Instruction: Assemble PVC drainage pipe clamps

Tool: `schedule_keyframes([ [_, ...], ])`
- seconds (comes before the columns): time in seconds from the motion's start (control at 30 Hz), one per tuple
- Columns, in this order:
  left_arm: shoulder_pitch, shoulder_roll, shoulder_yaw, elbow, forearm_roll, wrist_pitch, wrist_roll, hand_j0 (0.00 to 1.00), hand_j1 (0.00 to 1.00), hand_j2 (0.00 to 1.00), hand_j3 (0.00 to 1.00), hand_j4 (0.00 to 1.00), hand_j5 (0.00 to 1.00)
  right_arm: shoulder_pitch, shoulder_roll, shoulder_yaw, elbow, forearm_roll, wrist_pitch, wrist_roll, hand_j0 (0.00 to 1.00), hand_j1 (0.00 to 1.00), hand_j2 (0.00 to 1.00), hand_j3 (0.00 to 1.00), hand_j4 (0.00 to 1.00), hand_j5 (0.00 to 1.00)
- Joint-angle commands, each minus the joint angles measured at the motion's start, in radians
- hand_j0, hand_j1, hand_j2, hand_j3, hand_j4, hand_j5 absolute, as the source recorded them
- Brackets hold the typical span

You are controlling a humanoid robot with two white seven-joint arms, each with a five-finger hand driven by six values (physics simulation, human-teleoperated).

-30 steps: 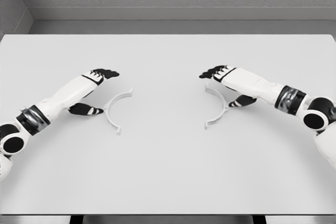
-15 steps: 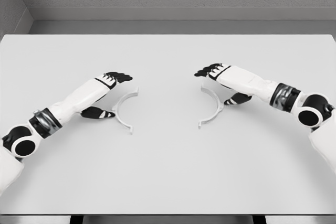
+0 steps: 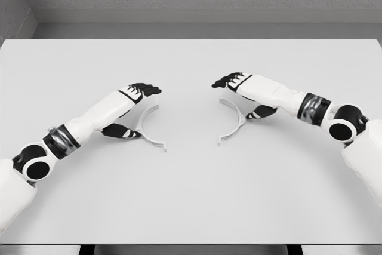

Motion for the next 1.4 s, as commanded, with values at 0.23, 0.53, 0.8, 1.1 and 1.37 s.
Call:
schedule_keyframes([
  [0.23, 0.008, -0.038, 0.000, -0.022, -0.014, 0.000, 0.001, 1.00, 1.00, 1.00, 1.00, 1.00, 1.00, -0.008, 0.006, 0.010, 0.032, -0.006, 0.002, -0.002, 1.00, 1.00, 1.00, 1.00, 1.00, 1.00],
  [0.53, 0.012, -0.041, 0.013, -0.017, -0.024, 0.000, 0.001, 1.00, 1.00, 1.00, 1.00, 1.00, 1.00, -0.012, 0.027, 0.020, 0.019, 0.000, 0.002, 0.000, 1.00, 1.00, 1.00, 1.00, 1.00, 1.00],
  [0.8, -0.005, 0.001, 0.016, 0.008, -0.017, 0.000, 0.001, 1.00, 1.00, 1.00, 1.00, 1.00, 1.00, -0.008, 0.026, 0.026, -0.001, 0.001, 0.002, 0.001, 1.00, 1.00, 1.00, 1.00, 1.00, 1.00],
  [1.1, -0.034, -0.001, 0.011, 0.049, -0.019, 0.000, 0.001, 1.00, 1.00, 1.00, 1.00, 1.00, 1.00, -0.014, 0.044, 0.043, -0.001, 0.001, 0.002, 0.001, 1.00, 1.00, 1.00, 1.00, 1.00, 1.00],
  [1.37, -0.035, -0.036, 0.003, 0.049, -0.027, 0.000, 0.001, 1.00, 1.00, 1.00, 1.00, 1.00, 1.00, -0.028, 0.066, 0.068, -0.001, 0.003, 0.002, 0.001, 1.00, 1.00, 1.00, 1.00, 1.00, 1.00],
])
